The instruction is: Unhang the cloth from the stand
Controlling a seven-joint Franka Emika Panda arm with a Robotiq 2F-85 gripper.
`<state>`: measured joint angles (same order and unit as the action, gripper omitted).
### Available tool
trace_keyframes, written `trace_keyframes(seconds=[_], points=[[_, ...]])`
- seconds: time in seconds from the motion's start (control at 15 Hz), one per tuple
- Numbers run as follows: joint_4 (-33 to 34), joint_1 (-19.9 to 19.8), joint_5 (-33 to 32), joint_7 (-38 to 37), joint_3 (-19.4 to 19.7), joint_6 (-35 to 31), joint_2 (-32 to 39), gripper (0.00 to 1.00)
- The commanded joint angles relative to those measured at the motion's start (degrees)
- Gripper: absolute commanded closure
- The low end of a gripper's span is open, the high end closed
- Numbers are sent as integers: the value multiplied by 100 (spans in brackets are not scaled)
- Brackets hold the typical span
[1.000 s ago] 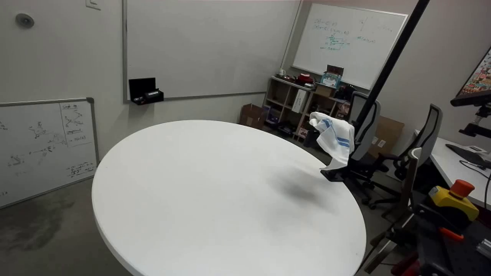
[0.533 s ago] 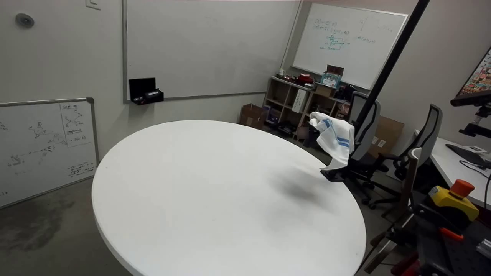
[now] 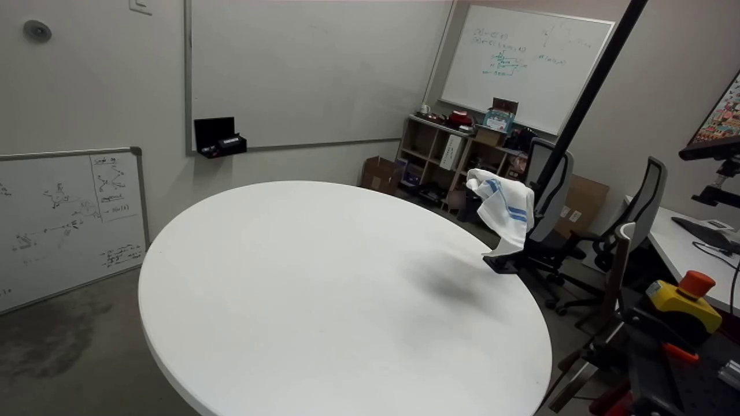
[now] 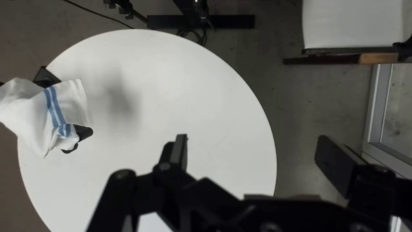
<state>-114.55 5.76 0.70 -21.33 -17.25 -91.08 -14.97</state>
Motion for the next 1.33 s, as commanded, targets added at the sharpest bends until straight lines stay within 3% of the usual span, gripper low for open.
trace_keyframes(seconds=[0.0, 0.4, 0.8, 1.27], points=[[47, 64, -32, -206, 150, -56, 48, 0], [26, -250, -275, -695, 530, -381, 88, 0], [-522, -636, -1384, -1120, 823, -1521, 15, 0], [-1058, -888, -1772, -546, 1308, -2333, 265, 0]])
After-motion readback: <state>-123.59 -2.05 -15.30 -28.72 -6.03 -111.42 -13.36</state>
